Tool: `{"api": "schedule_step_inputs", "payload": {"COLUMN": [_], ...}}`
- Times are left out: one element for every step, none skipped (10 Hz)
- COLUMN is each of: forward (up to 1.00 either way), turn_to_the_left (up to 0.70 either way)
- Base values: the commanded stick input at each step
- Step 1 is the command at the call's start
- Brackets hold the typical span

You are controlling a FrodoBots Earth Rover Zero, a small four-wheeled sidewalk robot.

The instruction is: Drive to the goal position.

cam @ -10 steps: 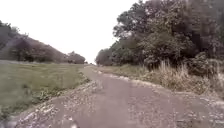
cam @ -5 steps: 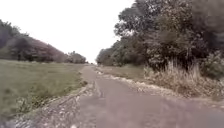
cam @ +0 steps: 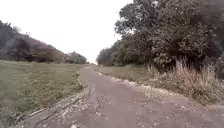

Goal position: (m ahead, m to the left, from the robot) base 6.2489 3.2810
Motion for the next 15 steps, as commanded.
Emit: {"api": "schedule_step_inputs", "payload": {"forward": [1.0, 1.0, 1.0, 1.0, 1.0, 1.0, 1.0, 1.0, 1.0, 1.0, 1.0, 1.0, 1.0, 1.0, 1.0], "turn_to_the_left": [0.24, 0.18, 0.12, 0.06, 0.0, 0.0, 0.0, 0.0, 0.0, 0.04, 0.17, 0.17, 0.04, 0.02, 0.03]}}
